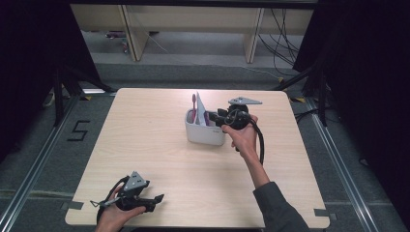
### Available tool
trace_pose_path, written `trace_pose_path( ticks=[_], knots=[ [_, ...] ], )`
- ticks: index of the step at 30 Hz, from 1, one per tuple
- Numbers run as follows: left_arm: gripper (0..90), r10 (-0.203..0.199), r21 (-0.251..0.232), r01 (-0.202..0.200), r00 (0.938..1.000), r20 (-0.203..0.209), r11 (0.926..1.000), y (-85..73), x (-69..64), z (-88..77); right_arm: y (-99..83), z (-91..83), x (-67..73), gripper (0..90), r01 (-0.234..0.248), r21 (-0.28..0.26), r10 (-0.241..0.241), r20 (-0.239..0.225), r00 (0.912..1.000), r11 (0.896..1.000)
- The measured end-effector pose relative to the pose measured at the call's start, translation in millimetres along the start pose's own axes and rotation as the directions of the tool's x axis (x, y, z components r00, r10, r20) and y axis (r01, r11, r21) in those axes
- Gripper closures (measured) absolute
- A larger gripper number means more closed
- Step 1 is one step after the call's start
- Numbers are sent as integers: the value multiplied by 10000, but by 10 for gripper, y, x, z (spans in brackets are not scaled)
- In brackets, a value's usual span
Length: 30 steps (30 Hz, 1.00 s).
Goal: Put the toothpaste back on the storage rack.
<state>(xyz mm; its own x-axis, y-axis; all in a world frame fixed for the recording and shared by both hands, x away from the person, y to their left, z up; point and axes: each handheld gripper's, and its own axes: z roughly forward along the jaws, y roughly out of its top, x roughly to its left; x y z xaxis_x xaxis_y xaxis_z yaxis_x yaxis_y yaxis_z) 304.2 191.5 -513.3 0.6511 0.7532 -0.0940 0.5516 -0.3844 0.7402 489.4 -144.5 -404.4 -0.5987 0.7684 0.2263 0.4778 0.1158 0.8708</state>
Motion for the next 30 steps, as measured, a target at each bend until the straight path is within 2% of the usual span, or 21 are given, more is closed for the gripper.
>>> trace_pose_path(
  ticks=[1,3,5,6,8,9,11,15,17,19,21,23,24,26,27,28,30],
  knots=[
    [241,1,0,-1,10000,-2,10000,0,0,0,6,-7,-13,522,125,8,-125,-16,9999,9999],
    [241,44,32,-44,10000,-17,10000,2,4,-5,10,-20,-10,493,43,108,-42,-31,10000,9999],
    [240,35,-2,-35,10000,-29,10000,1,4,-4,8,-33,-27,458,252,-18,-252,178,9995,9997],
    [240,28,-10,-28,10000,-31,10000,1,4,-3,9,-44,-18,446,38,61,-39,180,9998,10000],
    [239,26,-13,-26,10000,-39,10000,1,6,-4,6,-57,-37,424,70,20,-70,121,9999,10000],
    [238,-23,-54,23,10000,-29,10000,0,2,-1,4,-79,-24,407,-146,132,144,201,9997,9998],
    [235,44,38,-44,10000,-26,10000,2,7,-5,2,-91,-51,377,99,96,-101,229,9997,9999],
    [232,39,30,-39,10000,-40,10000,3,6,-5,1,-137,-63,337,16,83,-19,351,9994,10000],
    [229,28,20,-28,10000,45,10000,2,6,-9,-4,-153,-88,314,215,42,-217,408,9989,9998],
    [225,-39,-27,39,10000,30,10000,1,4,-6,-4,-180,-91,282,193,128,-200,533,9984,9997],
    [222,-47,-28,47,10000,6,10000,1,4,-7,-4,-215,-77,257,-117,164,107,604,9981,9998],
    [220,-54,-3,54,10000,5,10000,1,5,-9,-3,-239,-88,241,19,85,-25,596,9982,10000],
    [218,-3,47,3,10000,-18,10000,2,10,-13,-11,-252,-74,234,-172,54,168,659,9977,9998],
    [217,9,21,-9,10000,-25,10000,2,13,-13,-10,-276,-98,229,104,-27,-102,707,9974,9999],
    [215,24,24,-24,10000,-4,10000,1,15,-13,-21,-292,-92,221,-33,-104,40,678,9977,9999],
    [215,20,28,-20,10000,-6,10000,1,14,-14,-22,-303,-102,217,106,-44,-102,691,9976,9999],
    [214,33,17,-33,10000,-12,10000,2,15,-14,-32,-328,-109,212,89,-66,-84,670,9977,9999]
  ],
)
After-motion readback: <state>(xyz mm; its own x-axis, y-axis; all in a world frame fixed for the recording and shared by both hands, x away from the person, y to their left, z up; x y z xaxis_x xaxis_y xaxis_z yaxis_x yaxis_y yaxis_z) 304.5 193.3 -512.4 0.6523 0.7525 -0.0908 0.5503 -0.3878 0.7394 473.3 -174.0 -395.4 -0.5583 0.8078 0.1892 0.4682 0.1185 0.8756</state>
